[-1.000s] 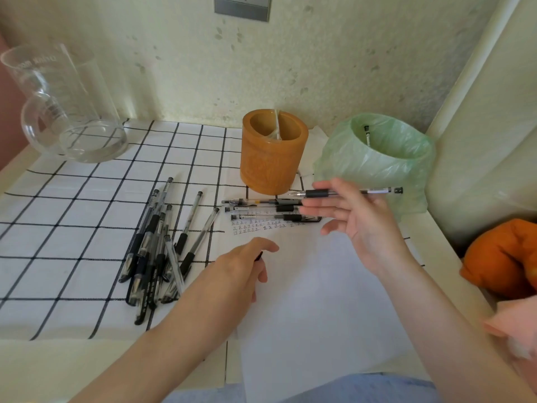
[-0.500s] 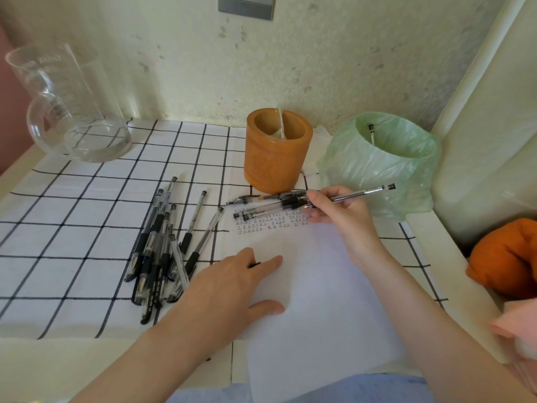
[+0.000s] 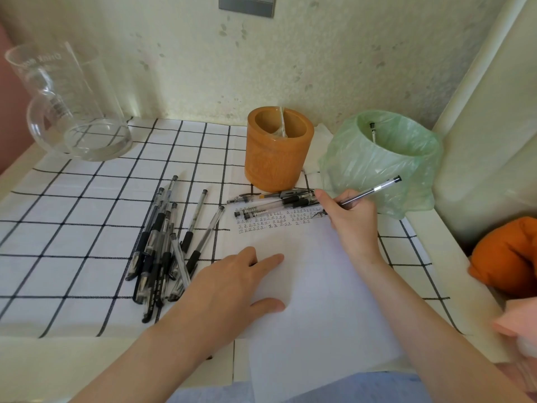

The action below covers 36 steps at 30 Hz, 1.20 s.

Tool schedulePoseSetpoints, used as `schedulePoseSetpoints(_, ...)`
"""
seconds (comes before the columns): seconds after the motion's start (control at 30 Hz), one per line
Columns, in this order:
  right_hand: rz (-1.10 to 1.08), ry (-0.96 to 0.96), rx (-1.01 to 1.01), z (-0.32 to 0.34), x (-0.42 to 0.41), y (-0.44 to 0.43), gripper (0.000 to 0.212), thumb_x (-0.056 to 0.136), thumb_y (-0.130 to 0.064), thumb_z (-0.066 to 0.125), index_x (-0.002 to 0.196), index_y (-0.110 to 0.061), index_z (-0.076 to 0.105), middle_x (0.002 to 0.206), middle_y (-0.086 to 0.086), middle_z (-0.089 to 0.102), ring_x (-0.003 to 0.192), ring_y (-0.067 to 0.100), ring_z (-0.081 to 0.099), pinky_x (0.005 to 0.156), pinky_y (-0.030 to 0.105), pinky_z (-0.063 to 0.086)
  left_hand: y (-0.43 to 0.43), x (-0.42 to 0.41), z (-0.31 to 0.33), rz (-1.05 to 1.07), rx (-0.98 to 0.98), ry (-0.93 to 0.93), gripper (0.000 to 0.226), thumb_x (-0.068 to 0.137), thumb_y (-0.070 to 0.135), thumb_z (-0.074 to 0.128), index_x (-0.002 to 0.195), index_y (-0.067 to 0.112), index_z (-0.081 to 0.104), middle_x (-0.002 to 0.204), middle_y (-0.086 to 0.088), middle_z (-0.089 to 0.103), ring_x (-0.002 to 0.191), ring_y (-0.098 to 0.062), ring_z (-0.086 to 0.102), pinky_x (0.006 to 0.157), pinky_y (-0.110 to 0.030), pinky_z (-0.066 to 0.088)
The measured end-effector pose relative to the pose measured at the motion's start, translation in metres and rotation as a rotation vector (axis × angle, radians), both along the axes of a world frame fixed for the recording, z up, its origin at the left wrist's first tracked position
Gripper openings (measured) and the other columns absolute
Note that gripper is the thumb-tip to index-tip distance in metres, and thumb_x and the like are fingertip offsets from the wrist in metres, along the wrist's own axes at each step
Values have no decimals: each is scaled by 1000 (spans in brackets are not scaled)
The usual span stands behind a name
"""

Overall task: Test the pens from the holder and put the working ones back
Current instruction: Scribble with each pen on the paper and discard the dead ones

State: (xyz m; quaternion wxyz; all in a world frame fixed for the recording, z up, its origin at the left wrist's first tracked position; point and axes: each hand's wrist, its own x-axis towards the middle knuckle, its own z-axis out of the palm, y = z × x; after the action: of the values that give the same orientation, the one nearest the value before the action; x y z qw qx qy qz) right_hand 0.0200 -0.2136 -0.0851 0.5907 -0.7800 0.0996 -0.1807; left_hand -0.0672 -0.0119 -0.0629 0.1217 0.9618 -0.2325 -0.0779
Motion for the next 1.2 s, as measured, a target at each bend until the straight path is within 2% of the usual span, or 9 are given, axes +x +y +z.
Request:
schedulePoseSetpoints(0.1,-22,-4,-17,-3,1,0,37,83,-9,65,53,-14,44,49,4,42,44,8,33,45,18,30,0,0,0,1,-5,1,67,86,63,38,144,44,10,94,13,27,83,-4,35,70,-20,32)
schedulePoseSetpoints(0.2,-23,-17,-39,-5,1,-1,35,82,-7,62,55,-14,43,53,10,42,48,13,34,45,20,29,0,0,0,-6,-6,8,67,87,62,37,144,43,9,94,12,27,82,-5,34,72,-19,35)
schedulePoseSetpoints(0.8,14,-77,-97,-10,3,-1,37,84,-7,63,56,-14,40,48,3,39,45,9,32,45,19,30,-1,-1,0,3,6,-2,67,87,62,37,144,42,9,93,12,26,82,-5,33,69,-19,30)
schedulePoseSetpoints(1.07,30,-66,-62,-10,2,-3,36,84,-5,62,57,-13,39,54,9,37,50,14,32,46,20,28,-1,-1,-1,9,1,-13,66,86,62,38,144,43,11,93,13,25,81,-4,32,68,-19,28)
schedulePoseSetpoints(1.2,36,-73,-72,-9,1,-1,36,82,-1,61,56,-12,39,52,8,37,48,11,32,45,17,28,-1,-1,0,9,3,-9,66,87,62,38,144,43,10,93,13,25,80,-5,32,68,-20,28)
